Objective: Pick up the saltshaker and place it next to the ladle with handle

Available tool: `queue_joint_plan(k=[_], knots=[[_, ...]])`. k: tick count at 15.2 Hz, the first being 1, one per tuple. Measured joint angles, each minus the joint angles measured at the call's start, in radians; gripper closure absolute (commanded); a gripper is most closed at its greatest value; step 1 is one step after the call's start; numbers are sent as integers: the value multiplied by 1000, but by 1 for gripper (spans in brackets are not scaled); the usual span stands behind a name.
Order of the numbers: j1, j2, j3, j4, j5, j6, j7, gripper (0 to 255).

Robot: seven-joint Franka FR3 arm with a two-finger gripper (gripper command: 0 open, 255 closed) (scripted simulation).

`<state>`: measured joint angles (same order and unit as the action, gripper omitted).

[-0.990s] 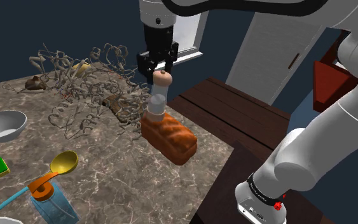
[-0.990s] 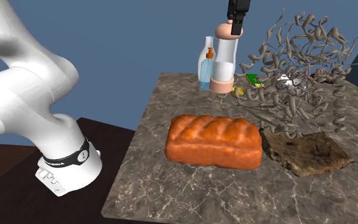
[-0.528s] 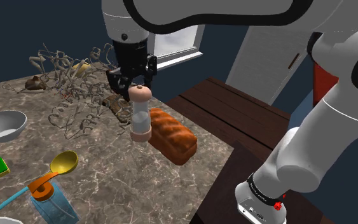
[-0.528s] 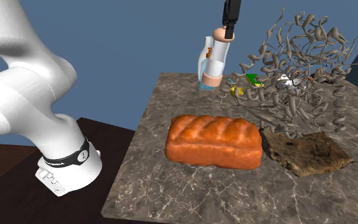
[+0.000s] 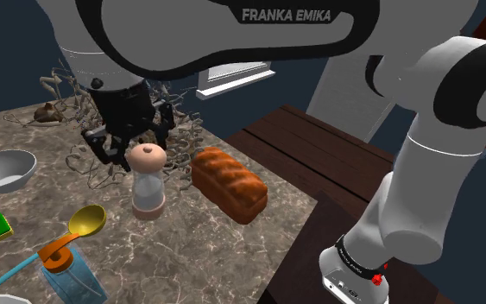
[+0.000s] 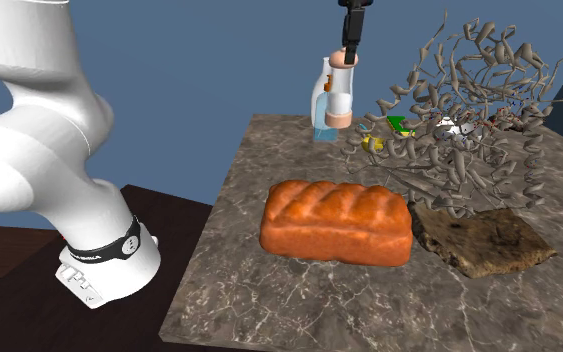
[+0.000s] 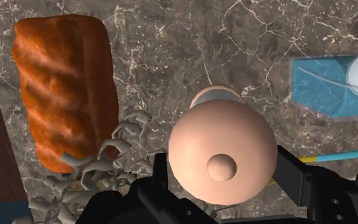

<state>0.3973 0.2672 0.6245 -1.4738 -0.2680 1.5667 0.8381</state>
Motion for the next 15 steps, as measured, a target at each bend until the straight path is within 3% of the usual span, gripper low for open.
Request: queue_joint_plan(k=[3,5,15], knots=[[82,113,7,109,-57,-24,74,255],[96,134,7,104,-66,-5,93,255],[84,140,3,-18,-74,118,120,255]])
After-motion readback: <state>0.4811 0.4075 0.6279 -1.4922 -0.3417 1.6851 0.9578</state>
